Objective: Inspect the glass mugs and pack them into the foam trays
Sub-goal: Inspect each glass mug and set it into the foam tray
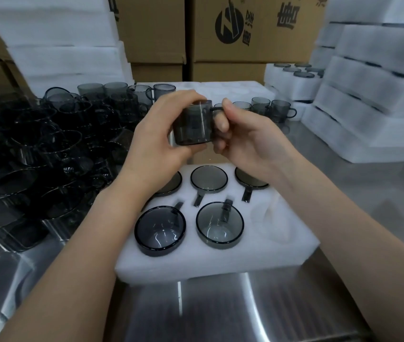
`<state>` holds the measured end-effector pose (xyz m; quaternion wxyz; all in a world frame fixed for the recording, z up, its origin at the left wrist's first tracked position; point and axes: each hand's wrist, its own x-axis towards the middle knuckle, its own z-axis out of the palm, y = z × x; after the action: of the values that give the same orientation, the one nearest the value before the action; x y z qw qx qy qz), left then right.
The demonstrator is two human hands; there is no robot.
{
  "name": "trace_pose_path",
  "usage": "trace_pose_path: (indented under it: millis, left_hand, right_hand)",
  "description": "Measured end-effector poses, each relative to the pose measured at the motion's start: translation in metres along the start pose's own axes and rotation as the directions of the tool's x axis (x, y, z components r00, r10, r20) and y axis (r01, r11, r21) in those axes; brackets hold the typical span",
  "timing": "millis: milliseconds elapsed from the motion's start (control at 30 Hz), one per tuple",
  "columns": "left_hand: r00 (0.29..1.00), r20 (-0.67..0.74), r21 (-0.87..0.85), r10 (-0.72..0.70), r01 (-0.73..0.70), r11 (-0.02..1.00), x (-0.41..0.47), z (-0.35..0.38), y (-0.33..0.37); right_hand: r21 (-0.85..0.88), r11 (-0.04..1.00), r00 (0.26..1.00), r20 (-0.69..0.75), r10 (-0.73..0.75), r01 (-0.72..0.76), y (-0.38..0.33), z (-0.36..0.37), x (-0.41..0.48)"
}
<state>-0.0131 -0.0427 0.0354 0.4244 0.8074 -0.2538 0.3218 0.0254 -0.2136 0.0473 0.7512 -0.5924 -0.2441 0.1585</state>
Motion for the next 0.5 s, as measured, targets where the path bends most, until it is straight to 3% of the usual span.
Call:
trace_pose_path:
  millis: [233, 500]
  left_hand:
    - [0.993, 0.035, 0.157, 0.110, -0.114, 0.981, -0.0001, 0.0007, -0.0050]
    - [0.999, -0.020, 0.146, 0.026, -0.023, 0.989, -0.0009, -0.0006, -0.0034]
  right_hand:
    - [0.038, 0.994, 0.991, -0.084, 0.107, -0.105, 0.0017, 0.0046, 0.0029]
    - [0.099, 0.994, 0.995, -0.098, -0.032, 0.042, 0.0030, -0.0001, 0.0014]
